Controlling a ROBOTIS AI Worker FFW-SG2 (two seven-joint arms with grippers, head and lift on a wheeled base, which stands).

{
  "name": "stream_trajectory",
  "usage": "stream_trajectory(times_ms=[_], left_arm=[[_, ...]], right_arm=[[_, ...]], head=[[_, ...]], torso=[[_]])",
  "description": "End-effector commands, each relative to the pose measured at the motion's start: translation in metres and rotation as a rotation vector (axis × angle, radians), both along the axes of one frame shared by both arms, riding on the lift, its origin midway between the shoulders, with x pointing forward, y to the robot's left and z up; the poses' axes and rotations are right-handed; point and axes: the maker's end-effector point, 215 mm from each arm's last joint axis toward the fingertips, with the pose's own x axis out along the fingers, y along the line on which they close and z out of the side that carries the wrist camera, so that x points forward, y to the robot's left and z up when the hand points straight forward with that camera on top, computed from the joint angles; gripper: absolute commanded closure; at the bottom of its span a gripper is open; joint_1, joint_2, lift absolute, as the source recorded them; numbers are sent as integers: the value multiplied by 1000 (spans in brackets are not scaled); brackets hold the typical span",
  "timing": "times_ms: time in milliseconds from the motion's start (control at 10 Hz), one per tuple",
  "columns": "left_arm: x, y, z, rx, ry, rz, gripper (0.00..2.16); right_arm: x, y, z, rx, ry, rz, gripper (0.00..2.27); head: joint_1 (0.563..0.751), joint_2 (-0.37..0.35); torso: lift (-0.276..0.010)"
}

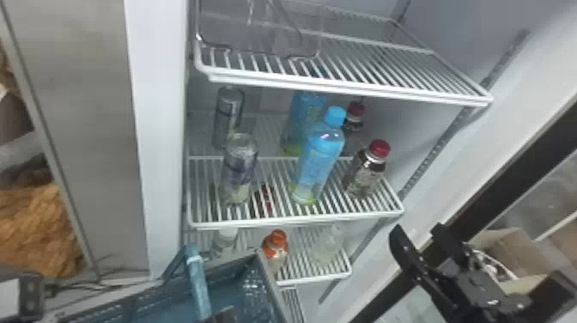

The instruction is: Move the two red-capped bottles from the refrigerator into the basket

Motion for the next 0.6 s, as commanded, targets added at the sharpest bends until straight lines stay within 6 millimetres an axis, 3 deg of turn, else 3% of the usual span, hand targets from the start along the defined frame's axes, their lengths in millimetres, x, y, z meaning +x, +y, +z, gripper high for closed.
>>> stream_trajectory(times_ms=[0, 500], left_arm=[[-1, 0, -1, 4, -1, -5, 1199], [-1, -2, -5, 8, 12, -15, 1199]], right_arm=[[0, 0, 0, 1, -1, -2, 131], [0, -2, 3, -5, -5, -4, 131]], head=[[695, -350], [695, -350]], torso=[[0], [0]])
